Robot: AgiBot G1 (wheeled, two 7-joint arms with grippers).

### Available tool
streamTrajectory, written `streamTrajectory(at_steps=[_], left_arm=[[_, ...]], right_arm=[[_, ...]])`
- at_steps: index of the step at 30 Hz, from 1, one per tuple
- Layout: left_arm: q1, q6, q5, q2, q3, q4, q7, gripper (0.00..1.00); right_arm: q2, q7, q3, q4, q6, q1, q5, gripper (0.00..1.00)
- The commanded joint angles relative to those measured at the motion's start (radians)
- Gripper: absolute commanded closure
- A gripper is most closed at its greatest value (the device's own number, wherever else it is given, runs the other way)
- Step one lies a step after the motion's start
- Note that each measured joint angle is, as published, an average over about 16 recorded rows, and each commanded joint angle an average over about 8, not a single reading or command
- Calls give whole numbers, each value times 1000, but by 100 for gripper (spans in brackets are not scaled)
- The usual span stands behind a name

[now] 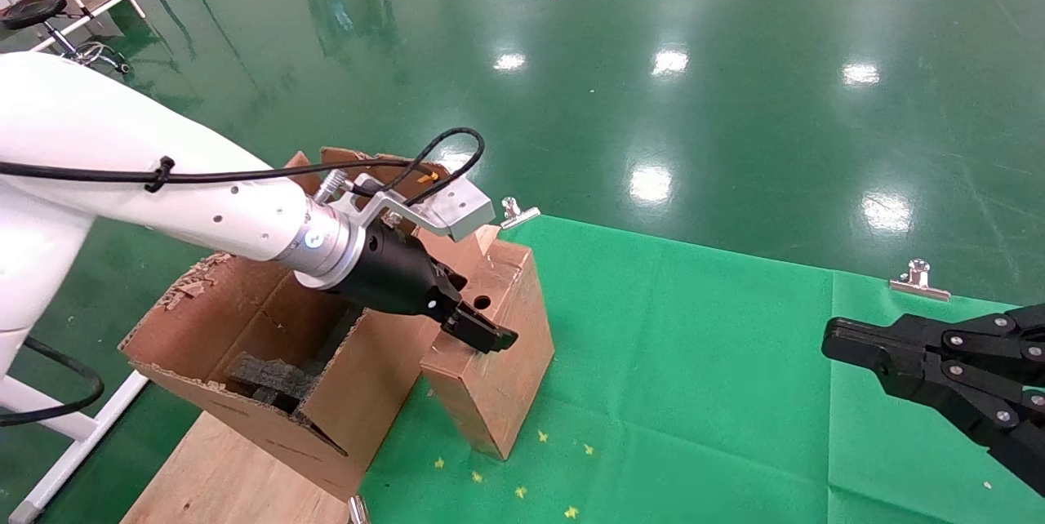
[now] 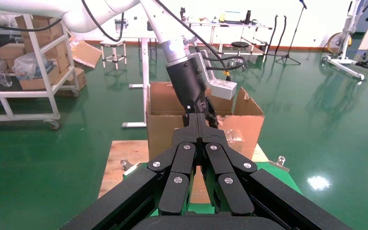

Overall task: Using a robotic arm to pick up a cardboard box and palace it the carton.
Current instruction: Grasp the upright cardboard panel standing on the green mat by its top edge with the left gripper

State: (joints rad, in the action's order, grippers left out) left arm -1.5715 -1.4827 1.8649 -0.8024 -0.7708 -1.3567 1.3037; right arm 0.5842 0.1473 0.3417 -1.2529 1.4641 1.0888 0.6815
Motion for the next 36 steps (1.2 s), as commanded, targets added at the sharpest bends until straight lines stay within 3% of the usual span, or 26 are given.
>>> streamTrajectory(at_steps=[1, 2, 8, 10, 36], left_arm=[[-1, -1, 6, -4, -4, 0, 6, 12], [-1, -2, 7, -5, -5, 0, 7, 25], [-1, -2, 8, -5, -6, 0, 7, 97], [-1, -2, 7, -5, -6, 0, 7, 100], [-3, 5, -6, -2, 2, 12, -6, 100]], right_arm=[[0, 0, 0, 0, 0, 0, 0, 93], [0, 0, 0, 0, 0, 0, 0, 85], [0, 0, 0, 0, 0, 0, 0, 12], [0, 0, 0, 0, 0, 0, 0, 0], [0, 0, 0, 0, 0, 0, 0, 0]])
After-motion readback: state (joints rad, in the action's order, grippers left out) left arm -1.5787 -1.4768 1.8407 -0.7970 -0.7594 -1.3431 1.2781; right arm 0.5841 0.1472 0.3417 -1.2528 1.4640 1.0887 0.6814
